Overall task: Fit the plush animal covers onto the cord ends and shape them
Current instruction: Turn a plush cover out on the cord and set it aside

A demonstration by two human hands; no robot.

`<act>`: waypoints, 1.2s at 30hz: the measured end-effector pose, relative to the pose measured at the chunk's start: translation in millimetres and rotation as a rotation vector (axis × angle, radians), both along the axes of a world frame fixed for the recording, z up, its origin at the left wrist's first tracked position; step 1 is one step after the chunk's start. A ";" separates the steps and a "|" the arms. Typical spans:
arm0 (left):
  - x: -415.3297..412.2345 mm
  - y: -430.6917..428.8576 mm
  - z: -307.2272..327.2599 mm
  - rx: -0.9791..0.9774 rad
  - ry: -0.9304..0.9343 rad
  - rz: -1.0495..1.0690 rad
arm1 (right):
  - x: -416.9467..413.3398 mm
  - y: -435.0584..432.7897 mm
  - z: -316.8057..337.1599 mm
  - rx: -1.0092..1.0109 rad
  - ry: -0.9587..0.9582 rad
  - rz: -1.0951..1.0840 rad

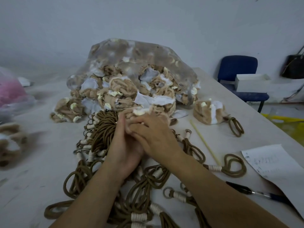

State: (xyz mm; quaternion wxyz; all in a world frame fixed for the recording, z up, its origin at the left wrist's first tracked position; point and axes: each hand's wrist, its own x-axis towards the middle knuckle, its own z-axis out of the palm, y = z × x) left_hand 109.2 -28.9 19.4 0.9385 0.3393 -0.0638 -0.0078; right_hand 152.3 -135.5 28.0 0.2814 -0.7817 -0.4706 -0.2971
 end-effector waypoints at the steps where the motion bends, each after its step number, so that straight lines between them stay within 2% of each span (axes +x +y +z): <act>1: -1.6 3.2 0.8 -0.044 0.007 -0.013 | -1.9 0.4 0.3 -0.029 -0.002 0.019; 3: -1.3 6.2 -0.2 -0.103 0.068 0.017 | -3.5 -3.4 3.5 -0.068 0.045 0.058; 5: -1.2 6.0 0.3 -0.063 0.104 0.087 | -4.4 -11.3 8.5 -0.050 0.202 0.113; 7: -1.0 3.4 0.7 0.001 0.095 0.135 | 1.4 -23.7 16.4 0.082 0.376 0.107; 9: -2.8 0.1 2.5 0.012 0.087 0.141 | 14.6 -39.7 22.6 0.250 0.463 0.030; 13: -5.0 -3.6 2.3 -0.016 0.068 0.121 | 42.9 -66.2 3.5 0.387 0.460 -0.240; 15: -3.8 -5.3 1.9 0.004 0.058 0.120 | 50.6 -63.1 -8.7 0.404 0.495 -0.304; 21: -4.5 -5.1 2.8 -0.019 0.060 0.167 | 63.6 -23.9 2.0 0.442 0.455 -0.285; 25: -1.9 -1.7 4.0 -0.003 0.050 0.182 | 62.4 -30.9 7.9 0.661 0.696 -0.262; 27: 0.4 -0.4 4.3 -0.010 0.054 0.177 | 56.4 -39.0 11.4 0.641 0.795 -0.243; 31: -1.9 -0.9 4.7 -0.033 0.049 0.138 | 32.3 -51.8 1.7 0.404 0.995 -0.139; 34: -6.7 -9.2 2.0 0.175 0.066 0.088 | 11.9 -53.2 -13.8 0.353 1.100 0.012; 36: -9.7 -15.8 -1.7 0.319 0.086 0.052 | 4.9 -52.8 -15.6 0.383 1.104 0.019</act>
